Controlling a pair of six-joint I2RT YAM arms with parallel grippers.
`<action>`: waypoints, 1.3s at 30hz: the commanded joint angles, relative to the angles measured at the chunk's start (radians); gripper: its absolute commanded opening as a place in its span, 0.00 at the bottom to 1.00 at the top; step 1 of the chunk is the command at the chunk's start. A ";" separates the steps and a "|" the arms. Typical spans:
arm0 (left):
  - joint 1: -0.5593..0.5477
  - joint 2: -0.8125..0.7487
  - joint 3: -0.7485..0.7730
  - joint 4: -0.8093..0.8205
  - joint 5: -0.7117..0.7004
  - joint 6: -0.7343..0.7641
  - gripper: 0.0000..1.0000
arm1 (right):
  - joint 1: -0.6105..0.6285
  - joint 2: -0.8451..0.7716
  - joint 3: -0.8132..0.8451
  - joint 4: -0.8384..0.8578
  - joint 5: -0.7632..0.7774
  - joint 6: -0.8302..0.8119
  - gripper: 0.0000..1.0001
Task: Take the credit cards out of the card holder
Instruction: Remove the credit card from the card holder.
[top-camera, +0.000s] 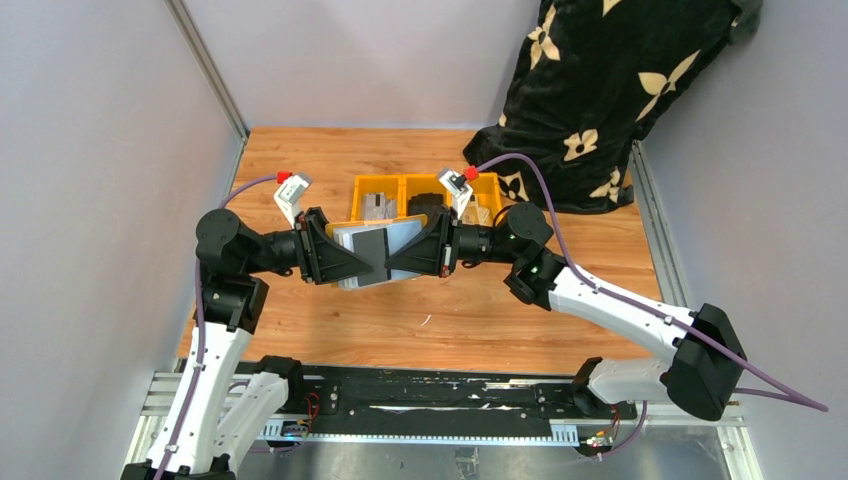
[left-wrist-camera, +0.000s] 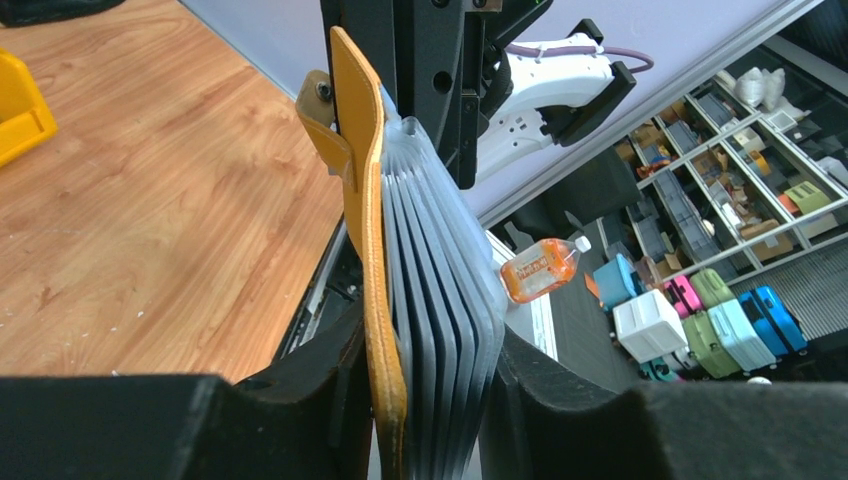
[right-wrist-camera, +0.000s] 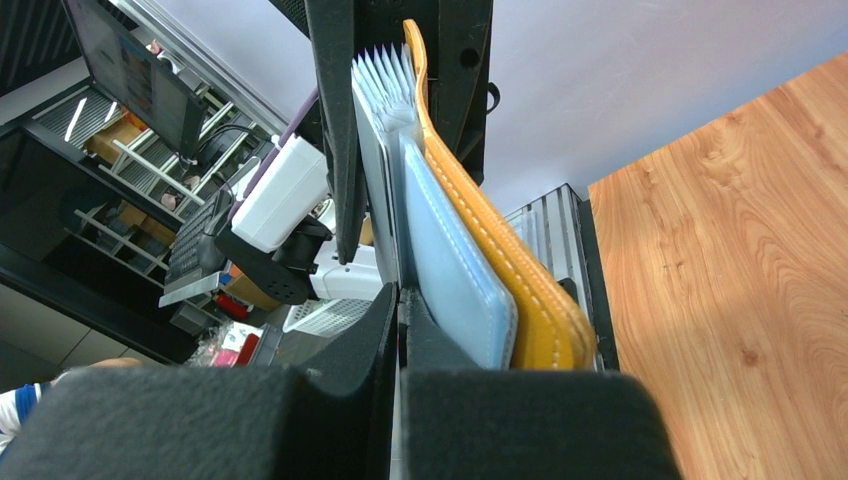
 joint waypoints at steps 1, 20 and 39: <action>-0.003 -0.005 0.047 0.048 0.037 -0.017 0.34 | -0.011 -0.034 -0.023 -0.021 0.010 -0.031 0.00; -0.003 -0.011 0.063 0.018 0.064 0.018 0.21 | -0.023 -0.047 -0.054 0.003 0.081 0.006 0.17; -0.003 -0.004 0.113 -0.151 0.044 0.155 0.09 | -0.052 0.007 0.003 0.092 0.015 0.068 0.03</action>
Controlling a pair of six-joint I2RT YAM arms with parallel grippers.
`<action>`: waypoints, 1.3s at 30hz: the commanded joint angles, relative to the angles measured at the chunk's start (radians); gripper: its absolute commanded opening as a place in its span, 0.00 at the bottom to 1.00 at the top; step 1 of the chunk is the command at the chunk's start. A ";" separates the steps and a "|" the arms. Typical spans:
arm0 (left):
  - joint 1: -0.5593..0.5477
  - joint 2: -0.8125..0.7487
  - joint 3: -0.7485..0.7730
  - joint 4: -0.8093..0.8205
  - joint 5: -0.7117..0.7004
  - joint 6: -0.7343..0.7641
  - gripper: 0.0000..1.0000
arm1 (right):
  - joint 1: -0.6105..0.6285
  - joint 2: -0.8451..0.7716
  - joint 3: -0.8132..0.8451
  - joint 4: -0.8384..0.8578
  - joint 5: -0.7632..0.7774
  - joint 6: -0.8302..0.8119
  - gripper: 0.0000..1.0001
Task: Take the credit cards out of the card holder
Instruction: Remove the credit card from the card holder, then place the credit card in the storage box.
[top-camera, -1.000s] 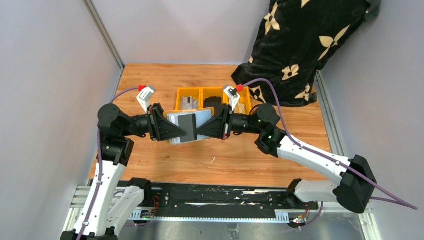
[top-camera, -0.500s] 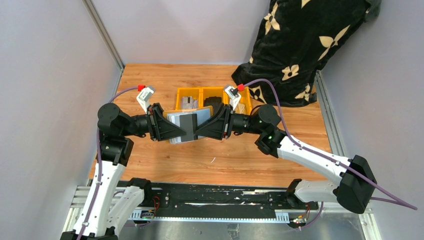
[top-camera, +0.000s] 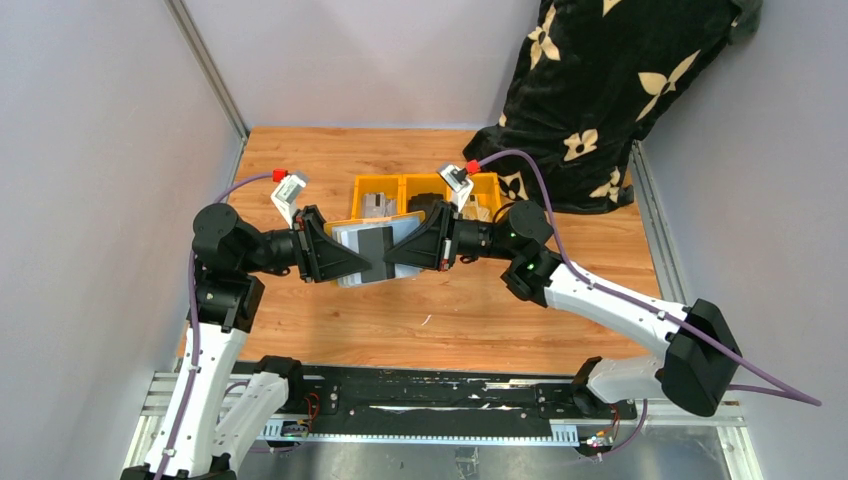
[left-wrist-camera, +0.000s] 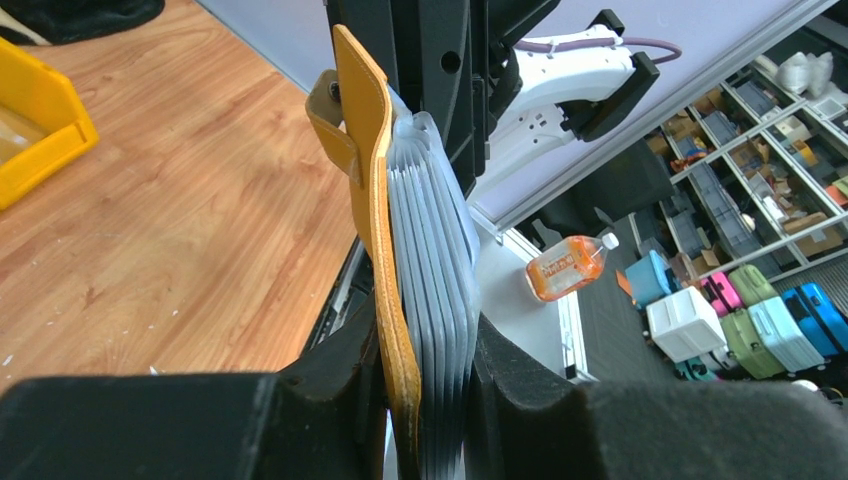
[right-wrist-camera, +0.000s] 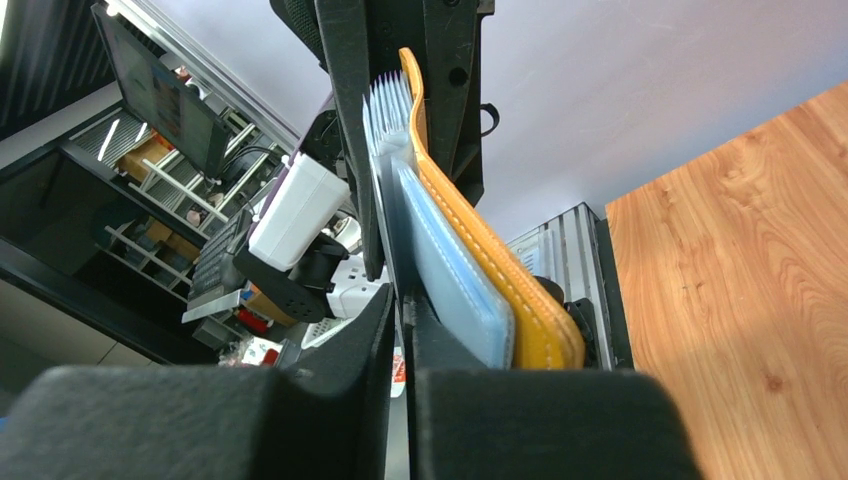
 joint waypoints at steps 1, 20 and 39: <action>-0.009 -0.007 0.057 -0.028 0.056 0.032 0.10 | -0.052 -0.038 -0.016 0.008 0.017 -0.006 0.00; -0.009 0.059 0.181 -0.517 -0.090 0.528 0.10 | -0.485 -0.206 -0.062 -0.165 -0.085 0.040 0.00; -0.009 0.028 0.259 -0.742 -0.273 0.761 0.08 | -0.447 0.270 0.231 -0.689 0.277 -0.347 0.00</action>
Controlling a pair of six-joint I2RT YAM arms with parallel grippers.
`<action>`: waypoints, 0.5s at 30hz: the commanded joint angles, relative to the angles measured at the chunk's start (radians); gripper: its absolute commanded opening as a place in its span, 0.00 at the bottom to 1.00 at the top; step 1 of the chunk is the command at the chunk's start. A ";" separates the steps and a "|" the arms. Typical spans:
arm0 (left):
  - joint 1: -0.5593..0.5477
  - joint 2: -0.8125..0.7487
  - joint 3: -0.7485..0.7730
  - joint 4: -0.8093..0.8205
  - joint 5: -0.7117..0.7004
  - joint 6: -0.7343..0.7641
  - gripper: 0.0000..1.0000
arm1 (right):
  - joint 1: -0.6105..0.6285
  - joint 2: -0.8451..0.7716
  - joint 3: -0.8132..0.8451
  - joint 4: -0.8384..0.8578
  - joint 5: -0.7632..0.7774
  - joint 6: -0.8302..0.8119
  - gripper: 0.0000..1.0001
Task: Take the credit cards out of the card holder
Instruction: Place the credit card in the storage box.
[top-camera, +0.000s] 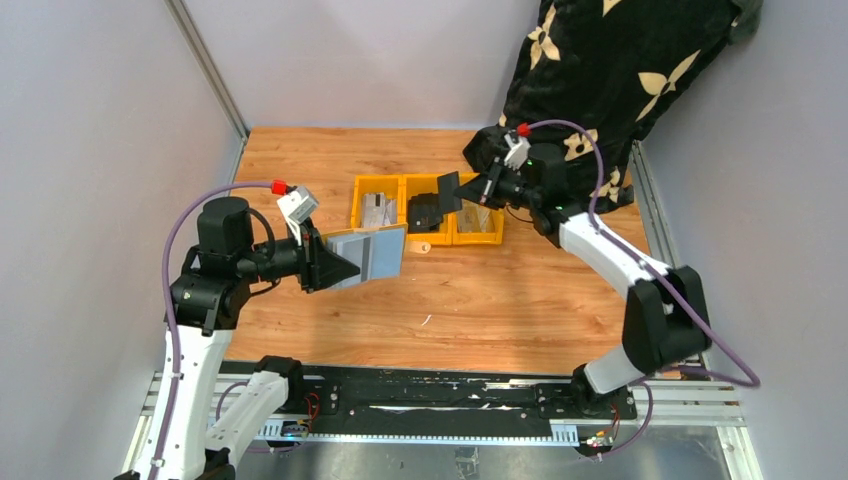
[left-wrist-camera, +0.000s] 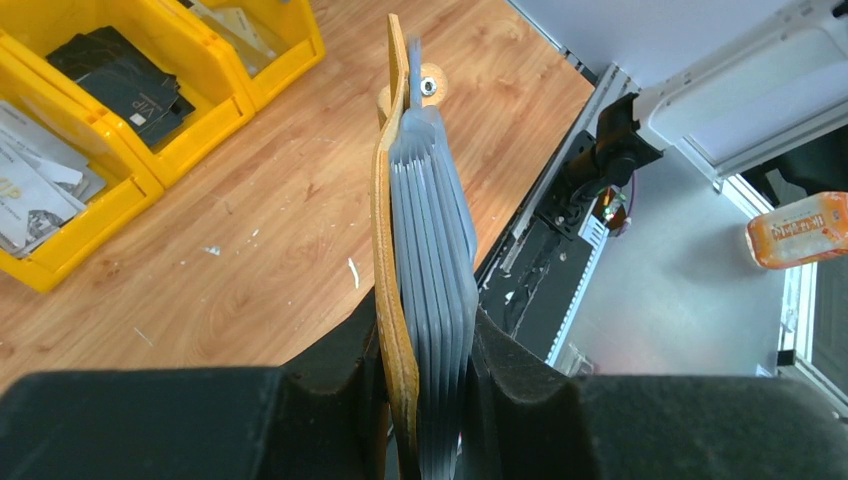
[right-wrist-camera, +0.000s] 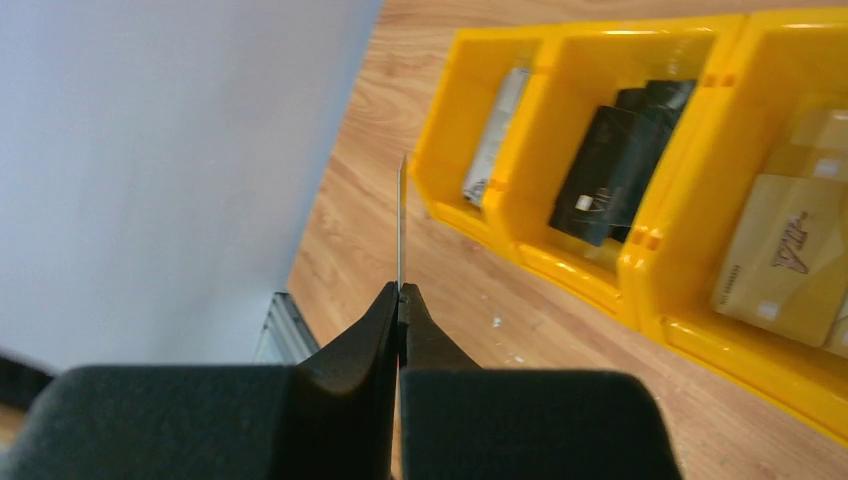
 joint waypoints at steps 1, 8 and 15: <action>-0.003 -0.025 0.039 0.004 0.038 0.007 0.08 | 0.075 0.118 0.123 -0.143 0.184 -0.115 0.00; -0.003 -0.033 0.035 0.004 0.090 -0.011 0.08 | 0.166 0.329 0.299 -0.226 0.386 -0.127 0.00; -0.003 -0.052 0.035 0.004 0.141 -0.012 0.06 | 0.213 0.483 0.428 -0.273 0.484 -0.110 0.00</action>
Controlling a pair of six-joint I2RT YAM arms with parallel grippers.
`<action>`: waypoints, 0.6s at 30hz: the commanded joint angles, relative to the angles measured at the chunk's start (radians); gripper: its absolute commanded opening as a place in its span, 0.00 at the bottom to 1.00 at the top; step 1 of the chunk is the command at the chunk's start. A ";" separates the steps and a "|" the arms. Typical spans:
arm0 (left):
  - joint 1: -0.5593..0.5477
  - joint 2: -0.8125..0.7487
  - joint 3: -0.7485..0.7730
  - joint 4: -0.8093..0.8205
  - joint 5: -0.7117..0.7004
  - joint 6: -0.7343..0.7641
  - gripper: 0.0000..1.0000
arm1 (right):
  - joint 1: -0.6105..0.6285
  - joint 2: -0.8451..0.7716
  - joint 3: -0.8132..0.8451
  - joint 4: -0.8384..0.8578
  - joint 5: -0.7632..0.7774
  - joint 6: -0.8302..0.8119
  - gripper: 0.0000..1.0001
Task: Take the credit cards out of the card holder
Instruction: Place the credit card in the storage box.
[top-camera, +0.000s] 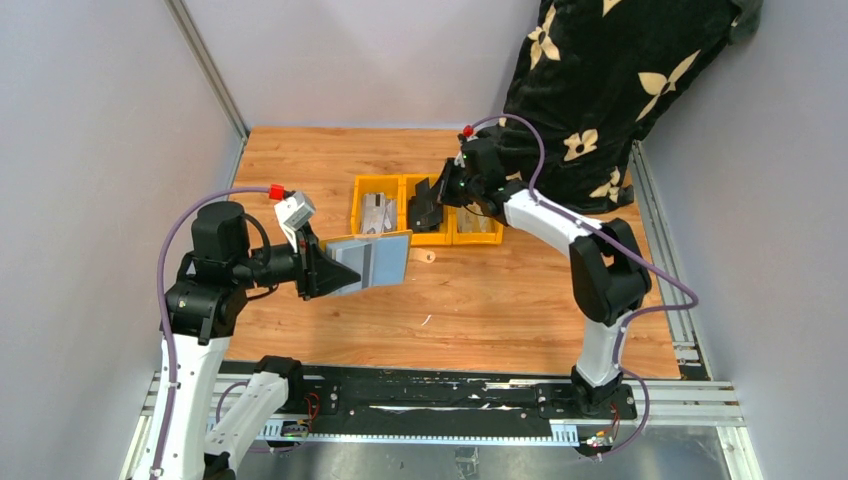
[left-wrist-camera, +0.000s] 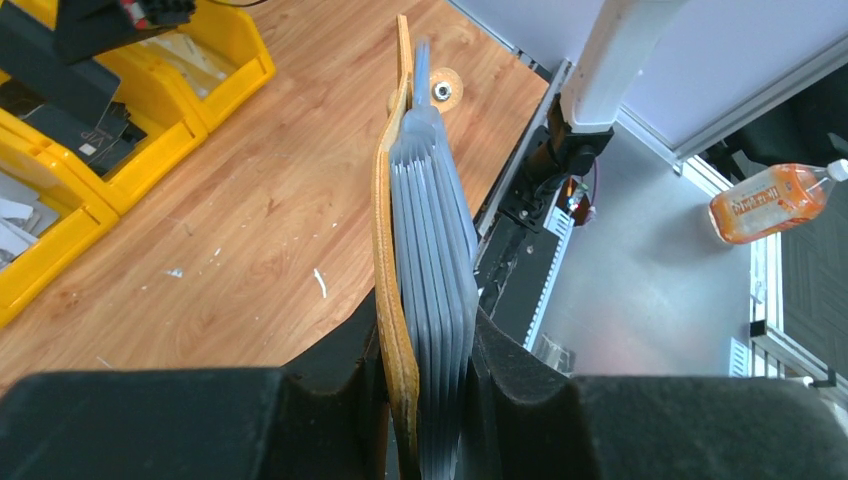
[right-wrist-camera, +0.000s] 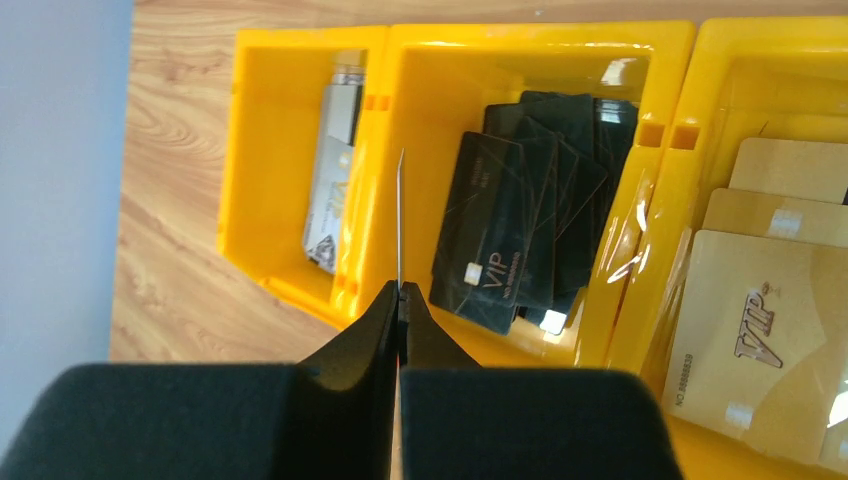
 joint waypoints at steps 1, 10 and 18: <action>-0.003 -0.021 0.030 0.017 0.068 -0.011 0.06 | 0.027 0.083 0.082 -0.067 0.101 -0.003 0.00; -0.003 -0.034 0.028 0.015 0.087 -0.011 0.05 | 0.048 0.201 0.178 -0.097 0.141 -0.005 0.00; -0.003 -0.033 0.040 0.002 0.101 -0.001 0.05 | 0.052 0.092 0.124 -0.119 0.206 -0.041 0.42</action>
